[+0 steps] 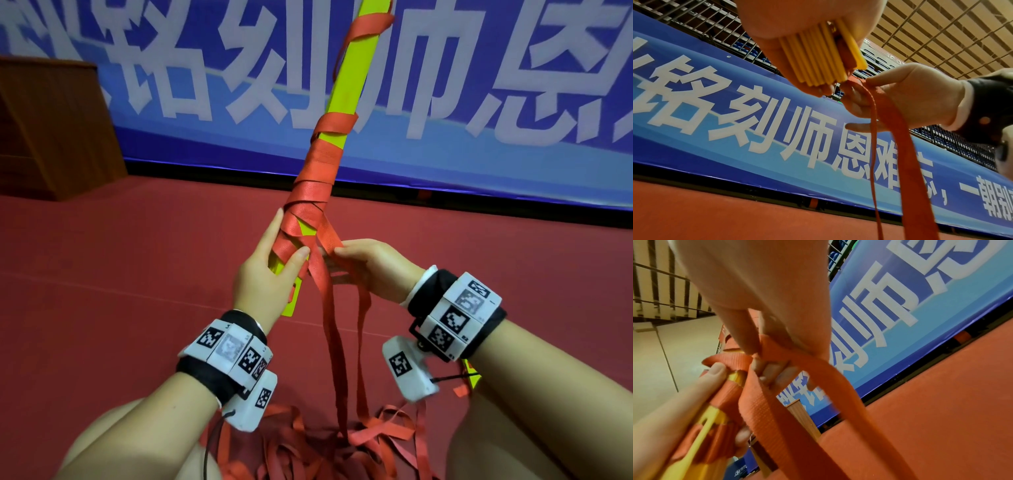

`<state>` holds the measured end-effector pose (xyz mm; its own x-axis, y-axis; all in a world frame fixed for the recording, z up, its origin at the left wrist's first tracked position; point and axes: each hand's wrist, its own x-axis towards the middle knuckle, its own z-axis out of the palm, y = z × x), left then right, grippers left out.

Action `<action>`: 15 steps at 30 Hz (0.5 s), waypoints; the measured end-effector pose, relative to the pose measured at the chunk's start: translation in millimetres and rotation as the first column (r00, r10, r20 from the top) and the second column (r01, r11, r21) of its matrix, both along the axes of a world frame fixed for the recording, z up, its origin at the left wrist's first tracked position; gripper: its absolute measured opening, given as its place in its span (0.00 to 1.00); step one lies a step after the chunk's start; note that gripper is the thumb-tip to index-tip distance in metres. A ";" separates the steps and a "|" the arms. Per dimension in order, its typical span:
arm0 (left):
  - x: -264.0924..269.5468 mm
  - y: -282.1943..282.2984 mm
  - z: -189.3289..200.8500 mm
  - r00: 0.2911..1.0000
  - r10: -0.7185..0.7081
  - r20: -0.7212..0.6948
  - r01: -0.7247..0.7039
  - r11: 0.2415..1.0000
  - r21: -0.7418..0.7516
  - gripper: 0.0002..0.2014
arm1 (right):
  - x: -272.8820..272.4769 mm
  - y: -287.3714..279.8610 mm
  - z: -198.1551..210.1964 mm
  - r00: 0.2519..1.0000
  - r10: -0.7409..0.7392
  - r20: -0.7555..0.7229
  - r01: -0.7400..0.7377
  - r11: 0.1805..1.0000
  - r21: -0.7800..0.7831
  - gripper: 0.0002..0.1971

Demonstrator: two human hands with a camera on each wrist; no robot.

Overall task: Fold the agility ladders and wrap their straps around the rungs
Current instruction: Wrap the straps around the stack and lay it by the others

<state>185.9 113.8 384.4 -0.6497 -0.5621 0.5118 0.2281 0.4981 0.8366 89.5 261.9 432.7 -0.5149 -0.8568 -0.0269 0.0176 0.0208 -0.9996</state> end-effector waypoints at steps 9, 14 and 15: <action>4.4 4.2 -1.4 0.994 0.056 0.093 -0.042 0.989 -0.142 0.33 | 10.8 -6.1 -3.7 0.994 -0.104 -0.036 0.104 0.994 0.017 0.11; 3.2 7.5 0.0 0.985 0.093 0.144 -0.064 0.980 -0.188 0.33 | 14.9 -6.4 -4.5 0.975 -0.204 -0.087 0.207 0.978 0.016 0.11; 2.6 7.1 0.7 0.983 0.101 0.151 -0.071 0.978 -0.197 0.33 | 12.2 -6.2 -3.8 0.955 -0.274 -0.116 0.276 0.961 0.001 0.13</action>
